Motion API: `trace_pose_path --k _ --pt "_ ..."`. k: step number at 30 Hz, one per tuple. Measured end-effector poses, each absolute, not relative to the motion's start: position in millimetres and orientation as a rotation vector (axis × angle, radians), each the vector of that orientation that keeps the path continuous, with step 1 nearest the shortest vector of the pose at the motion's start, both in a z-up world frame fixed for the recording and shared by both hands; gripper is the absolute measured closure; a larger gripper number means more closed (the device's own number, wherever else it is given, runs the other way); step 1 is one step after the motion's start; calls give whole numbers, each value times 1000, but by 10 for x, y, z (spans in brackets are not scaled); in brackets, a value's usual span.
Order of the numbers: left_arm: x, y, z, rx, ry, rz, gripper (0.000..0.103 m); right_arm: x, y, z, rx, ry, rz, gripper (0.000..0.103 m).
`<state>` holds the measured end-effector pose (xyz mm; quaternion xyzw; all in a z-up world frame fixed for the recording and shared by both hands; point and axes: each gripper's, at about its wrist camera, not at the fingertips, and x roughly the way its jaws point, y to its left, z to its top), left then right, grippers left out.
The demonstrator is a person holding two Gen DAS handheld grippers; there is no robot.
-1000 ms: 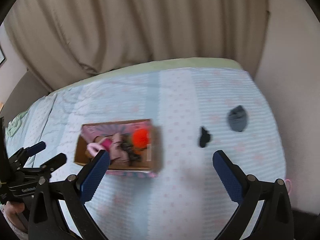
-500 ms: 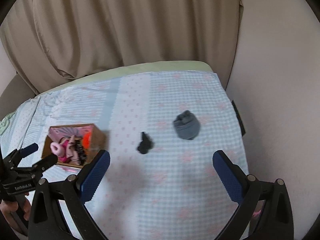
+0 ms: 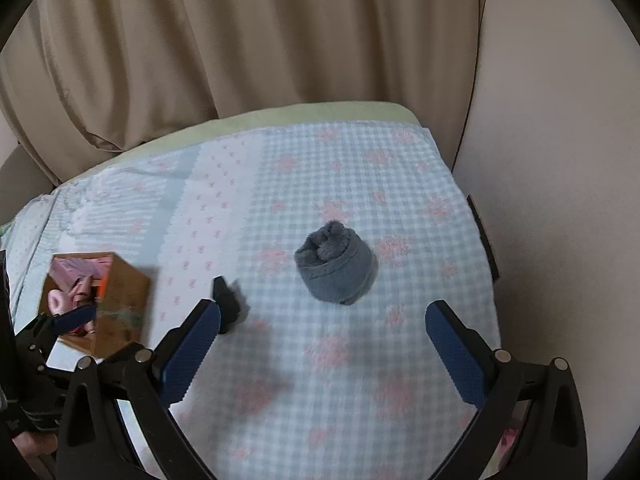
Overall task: Organize soft objects
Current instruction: 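Move both tools toward the black sock and grey fuzzy sock, then grasp the black sock with the left tool while the right tool grasps the grey fuzzy sock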
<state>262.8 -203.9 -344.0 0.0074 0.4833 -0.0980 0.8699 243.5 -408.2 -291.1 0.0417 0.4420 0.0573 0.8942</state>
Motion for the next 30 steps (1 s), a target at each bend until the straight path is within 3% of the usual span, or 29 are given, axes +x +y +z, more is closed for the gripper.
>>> trace_pose_path --k 9,12,16,18,19,21,23,27,30 --pt "3176 -2118 -4310 -4 1069 -193 22 3058 -4016 -3735 75 948 119 1" --pt "3271 -2144 -4492 -9 1090 -200 35 3229 -3971 -3940 66 954 115 1" --pt "3321 -2213 -4627 13 1096 -209 40 3439 -3930 -4125 45 957 97 1" --pt "3329 -2235 -4636 32 1080 -205 49 3522 -3931 -4187 42 955 88 2" --pt "3334 -2243 -4634 37 1076 -204 53 3552 -3930 -4215 40 957 84 5" --pt "3360 -2251 -4617 40 1070 -202 70 3612 -3935 -4269 38 971 86 21" --pt "3393 -2254 -4606 35 1073 -203 76 3653 -3928 -4308 47 981 101 27" --pt "3415 -2242 -4539 38 1067 -204 80 3653 -3886 -4286 28 975 107 41" --pt "3398 -2215 -4425 33 1051 -204 80 3633 -3883 -4241 32 969 113 46"
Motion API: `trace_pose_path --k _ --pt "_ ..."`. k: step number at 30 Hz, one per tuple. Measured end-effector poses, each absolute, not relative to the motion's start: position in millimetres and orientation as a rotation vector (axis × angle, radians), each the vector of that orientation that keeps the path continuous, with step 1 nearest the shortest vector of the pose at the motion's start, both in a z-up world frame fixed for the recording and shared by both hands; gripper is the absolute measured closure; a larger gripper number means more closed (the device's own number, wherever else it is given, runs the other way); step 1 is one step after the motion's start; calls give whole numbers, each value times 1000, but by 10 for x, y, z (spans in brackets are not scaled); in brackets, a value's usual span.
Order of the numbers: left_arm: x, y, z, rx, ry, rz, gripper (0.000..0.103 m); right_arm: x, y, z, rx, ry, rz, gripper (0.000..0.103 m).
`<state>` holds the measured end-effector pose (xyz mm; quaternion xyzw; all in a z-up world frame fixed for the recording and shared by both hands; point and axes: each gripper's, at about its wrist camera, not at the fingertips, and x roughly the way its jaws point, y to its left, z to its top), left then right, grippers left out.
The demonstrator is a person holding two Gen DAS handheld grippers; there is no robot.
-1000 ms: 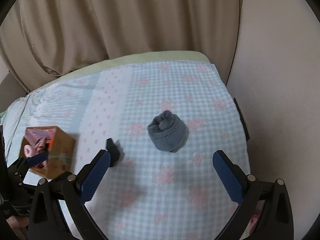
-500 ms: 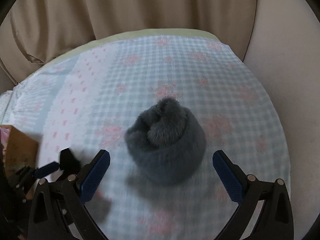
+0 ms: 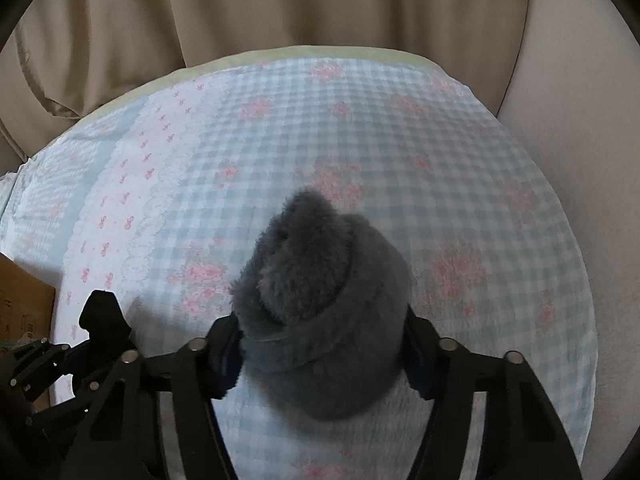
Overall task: Organize soft objects
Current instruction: 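Grasp the black sock with the left tool while the right tool grasps the grey fuzzy sock, then carry the black sock and grey sock over the cardboard box with both tools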
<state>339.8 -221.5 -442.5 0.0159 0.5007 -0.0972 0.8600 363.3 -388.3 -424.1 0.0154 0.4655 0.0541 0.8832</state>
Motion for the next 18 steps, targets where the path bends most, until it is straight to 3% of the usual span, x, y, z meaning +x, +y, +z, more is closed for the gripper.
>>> trace_pose_path --k 7,18 --pt "3302 -2137 -3987 17 1002 -193 80 3513 -3888 -3951 60 946 115 46" --pt "2897 -1874 -2808 -36 898 -145 80 2957 -3833 -2850 81 833 134 46"
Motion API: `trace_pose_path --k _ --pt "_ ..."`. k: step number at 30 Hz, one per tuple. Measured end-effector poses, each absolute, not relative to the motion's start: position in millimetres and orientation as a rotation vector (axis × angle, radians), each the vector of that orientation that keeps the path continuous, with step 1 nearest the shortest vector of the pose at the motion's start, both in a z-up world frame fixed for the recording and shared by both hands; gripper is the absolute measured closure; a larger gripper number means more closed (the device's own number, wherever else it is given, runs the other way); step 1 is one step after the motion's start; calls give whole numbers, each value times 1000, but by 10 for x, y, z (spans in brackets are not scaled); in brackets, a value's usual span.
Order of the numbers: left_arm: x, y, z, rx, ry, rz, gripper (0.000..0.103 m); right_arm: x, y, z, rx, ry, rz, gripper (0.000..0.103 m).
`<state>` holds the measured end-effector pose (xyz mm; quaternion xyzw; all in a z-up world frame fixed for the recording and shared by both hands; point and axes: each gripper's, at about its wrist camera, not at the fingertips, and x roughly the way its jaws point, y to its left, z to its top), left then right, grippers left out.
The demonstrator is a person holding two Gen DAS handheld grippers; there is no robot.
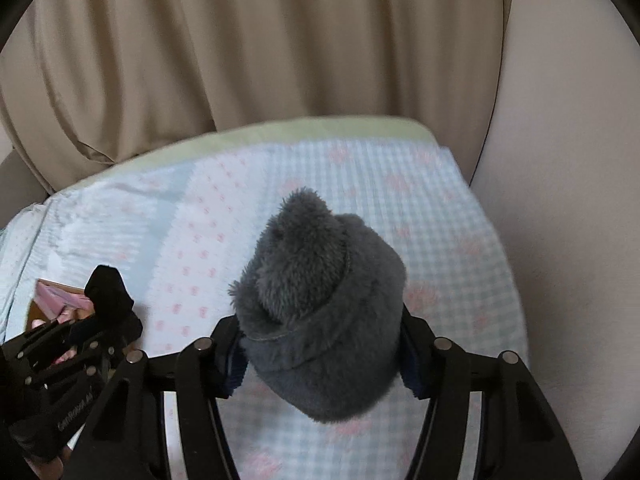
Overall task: Organize soft objects
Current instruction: 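Carry the black sock and grey sock over the cardboard box with both tools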
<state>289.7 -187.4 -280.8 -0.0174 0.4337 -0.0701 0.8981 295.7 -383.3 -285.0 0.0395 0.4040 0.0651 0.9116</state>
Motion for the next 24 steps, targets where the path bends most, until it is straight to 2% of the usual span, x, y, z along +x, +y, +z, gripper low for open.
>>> trace_pose_path --k 12,19,24 --pt "2226 -1124 -1703 -95 826 -32 80 2166 -3286 -1674 34 740 251 46" --pt "1906 -537 -1397 -107 811 31 80 1881 -2713 -1420 25 736 345 46" --pt "1757 -33 -1387 -110 831 57 80 1787 -2253 -1391 17 762 382 46"
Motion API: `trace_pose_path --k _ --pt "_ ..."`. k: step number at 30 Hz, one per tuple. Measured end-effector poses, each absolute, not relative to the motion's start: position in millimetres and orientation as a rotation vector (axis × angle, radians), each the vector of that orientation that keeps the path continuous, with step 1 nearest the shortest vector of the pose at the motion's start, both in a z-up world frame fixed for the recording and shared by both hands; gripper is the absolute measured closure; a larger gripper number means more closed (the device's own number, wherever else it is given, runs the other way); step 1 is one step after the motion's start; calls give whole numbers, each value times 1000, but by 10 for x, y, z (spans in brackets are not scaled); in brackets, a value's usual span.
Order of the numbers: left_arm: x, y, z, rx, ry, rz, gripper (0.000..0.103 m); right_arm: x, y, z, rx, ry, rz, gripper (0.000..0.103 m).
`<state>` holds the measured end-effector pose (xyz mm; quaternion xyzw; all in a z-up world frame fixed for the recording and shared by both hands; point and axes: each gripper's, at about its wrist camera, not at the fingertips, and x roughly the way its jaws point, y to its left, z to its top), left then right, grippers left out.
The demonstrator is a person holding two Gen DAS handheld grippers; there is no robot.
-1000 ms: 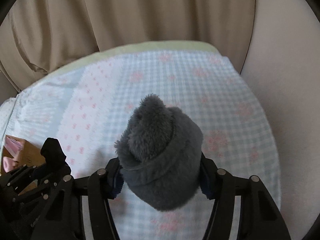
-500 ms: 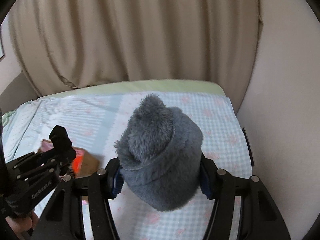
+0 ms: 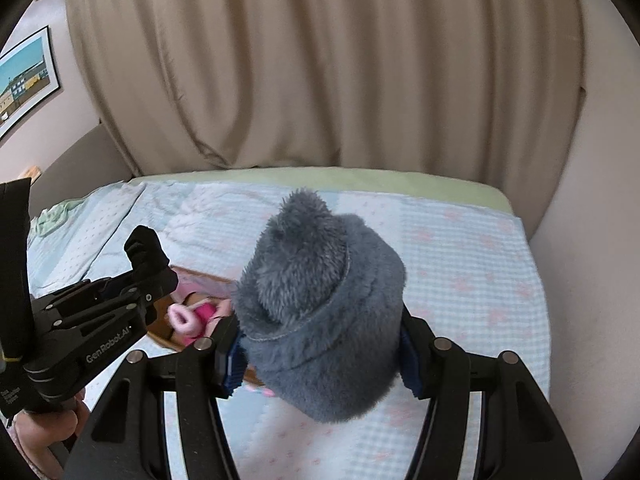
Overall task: Organize soft objects
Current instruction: 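Carry the black sock and grey sock over the cardboard box with both tools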
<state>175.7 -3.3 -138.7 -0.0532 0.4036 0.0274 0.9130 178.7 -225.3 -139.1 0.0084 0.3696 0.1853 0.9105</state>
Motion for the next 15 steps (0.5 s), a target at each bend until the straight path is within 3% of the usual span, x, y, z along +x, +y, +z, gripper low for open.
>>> trace_pose_path --k 15 --pt "2133 1601 -1928 -117 960 59 80 1917 -1000 -1813 82 898 347 46"
